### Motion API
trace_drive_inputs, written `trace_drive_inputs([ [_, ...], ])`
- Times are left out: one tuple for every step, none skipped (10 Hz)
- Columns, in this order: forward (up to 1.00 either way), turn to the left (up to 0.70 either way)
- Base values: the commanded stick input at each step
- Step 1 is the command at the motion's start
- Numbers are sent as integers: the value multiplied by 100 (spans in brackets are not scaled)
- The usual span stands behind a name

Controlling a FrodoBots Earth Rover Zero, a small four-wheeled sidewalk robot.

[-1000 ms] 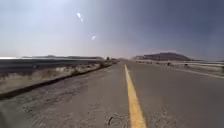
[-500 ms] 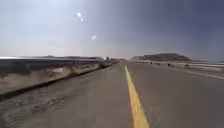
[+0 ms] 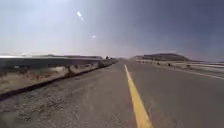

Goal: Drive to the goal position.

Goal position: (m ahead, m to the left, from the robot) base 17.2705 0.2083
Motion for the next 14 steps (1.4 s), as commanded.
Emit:
trace_drive_inputs([
  [50, 0],
  [50, 0],
  [50, 0],
  [50, 0],
  [50, 0],
  [50, 0],
  [50, 0],
  [50, 0],
  [50, 0],
  [50, 0],
  [50, 0],
  [50, 0],
  [50, 0],
  [50, 0],
])
